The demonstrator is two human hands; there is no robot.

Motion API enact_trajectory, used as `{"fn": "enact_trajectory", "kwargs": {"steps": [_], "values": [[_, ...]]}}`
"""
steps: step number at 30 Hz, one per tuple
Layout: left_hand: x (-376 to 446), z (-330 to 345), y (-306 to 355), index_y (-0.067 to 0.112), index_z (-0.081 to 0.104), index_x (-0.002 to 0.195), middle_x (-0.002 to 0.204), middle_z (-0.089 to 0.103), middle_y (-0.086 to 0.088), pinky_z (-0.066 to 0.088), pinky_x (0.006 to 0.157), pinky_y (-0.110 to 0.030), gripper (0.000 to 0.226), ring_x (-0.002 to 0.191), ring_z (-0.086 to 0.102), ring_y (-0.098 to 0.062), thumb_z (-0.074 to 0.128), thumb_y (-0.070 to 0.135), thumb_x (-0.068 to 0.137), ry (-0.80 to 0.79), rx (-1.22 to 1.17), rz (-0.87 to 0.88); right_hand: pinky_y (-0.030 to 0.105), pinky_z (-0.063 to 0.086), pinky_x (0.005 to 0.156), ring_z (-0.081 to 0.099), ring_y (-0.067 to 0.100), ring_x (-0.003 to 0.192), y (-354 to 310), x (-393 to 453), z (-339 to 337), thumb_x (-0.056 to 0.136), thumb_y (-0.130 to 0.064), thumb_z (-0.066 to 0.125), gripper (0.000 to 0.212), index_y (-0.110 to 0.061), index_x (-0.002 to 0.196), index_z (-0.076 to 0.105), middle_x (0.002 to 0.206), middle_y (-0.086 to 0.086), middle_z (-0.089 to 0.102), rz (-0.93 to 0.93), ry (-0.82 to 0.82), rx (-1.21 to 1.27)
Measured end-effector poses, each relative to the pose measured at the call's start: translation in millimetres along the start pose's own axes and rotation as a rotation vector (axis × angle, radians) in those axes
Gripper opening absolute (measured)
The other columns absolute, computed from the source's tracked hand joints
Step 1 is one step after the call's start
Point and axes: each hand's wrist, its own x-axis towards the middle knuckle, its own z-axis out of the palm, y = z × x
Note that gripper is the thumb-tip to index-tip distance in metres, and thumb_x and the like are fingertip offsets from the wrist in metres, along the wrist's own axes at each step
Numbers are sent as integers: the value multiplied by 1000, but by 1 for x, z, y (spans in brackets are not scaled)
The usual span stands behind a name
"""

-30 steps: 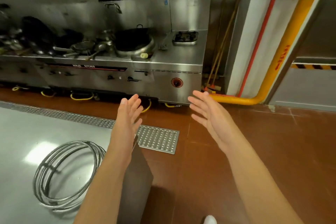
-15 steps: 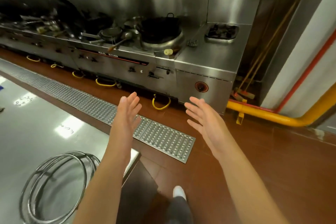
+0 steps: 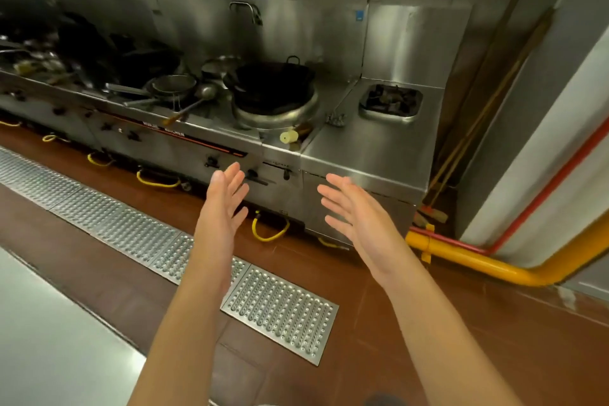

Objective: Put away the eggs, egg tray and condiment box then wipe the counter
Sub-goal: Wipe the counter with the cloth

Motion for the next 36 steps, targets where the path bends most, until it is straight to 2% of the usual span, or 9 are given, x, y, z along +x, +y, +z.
{"fn": "enact_trajectory", "kwargs": {"steps": [8, 14, 17, 19, 21, 24, 27, 30, 36], "values": [[67, -52, 0, 33, 49, 143, 146, 53, 10, 36, 114, -42, 70, 132, 51, -7, 32, 70, 86, 281, -9, 18, 38, 43, 110, 56, 6, 124, -6, 130, 50, 103, -49, 38, 46, -27, 142, 50, 133, -9, 62, 45, -242, -13], [116, -70, 12, 28, 51, 143, 142, 58, 8, 38, 112, -40, 59, 129, 54, -9, 28, 60, 100, 568, -44, 77, 37, 43, 109, 58, 0, 119, -18, 216, 100, 96, -58, 46, 44, -37, 133, 56, 127, -15, 65, 66, -548, -26], [126, -70, 15, 28, 50, 143, 142, 58, 8, 38, 109, -35, 58, 129, 54, -7, 26, 58, 100, 721, -41, 101, 37, 45, 108, 62, -2, 113, -21, 249, 130, 96, -55, 48, 32, -41, 122, 62, 122, -15, 69, 86, -681, -19], [121, -73, 15, 29, 54, 138, 135, 62, 12, 39, 105, -32, 56, 125, 56, -4, 28, 58, 97, 836, -42, 133, 35, 47, 105, 64, -1, 111, -21, 261, 154, 99, -48, 47, 26, -39, 117, 64, 119, -13, 71, 97, -776, -10], [110, -81, 17, 28, 60, 130, 125, 68, 15, 44, 98, -28, 49, 119, 60, -1, 29, 52, 101, 977, -84, 143, 33, 47, 104, 63, 1, 112, -20, 265, 182, 100, -45, 46, 28, -36, 121, 63, 119, -11, 71, 121, -885, -20], [89, -99, 25, 27, 57, 136, 135, 62, 8, 41, 106, -33, 50, 126, 57, -7, 28, 51, 102, 1148, -71, 169, 33, 46, 104, 62, 6, 114, -20, 259, 225, 102, -39, 47, 36, -25, 132, 59, 121, -6, 70, 162, -1032, -27], [71, -121, 34, 27, 56, 136, 137, 61, 8, 40, 109, -36, 52, 126, 56, -7, 27, 53, 103, 1282, -48, 186, 27, 48, 95, 60, 11, 115, -19, 249, 270, 102, -37, 45, 31, -24, 128, 59, 123, -4, 67, 188, -1174, -38], [62, -148, 37, 29, 55, 139, 136, 61, 10, 40, 110, -36, 54, 125, 57, -5, 26, 56, 102, 1373, -25, 207, 21, 48, 82, 59, 13, 114, -13, 246, 312, 101, -38, 48, 32, -25, 128, 59, 123, -4, 66, 215, -1264, -59], [91, -224, 32, 31, 55, 139, 137, 60, 10, 39, 112, -39, 54, 125, 57, -4, 26, 59, 102, 1408, -68, 255, 18, 47, 83, 58, 14, 121, -5, 267, 390, 100, -42, 46, 39, -24, 135, 54, 126, -5, 64, 147, -1329, -110]]}}
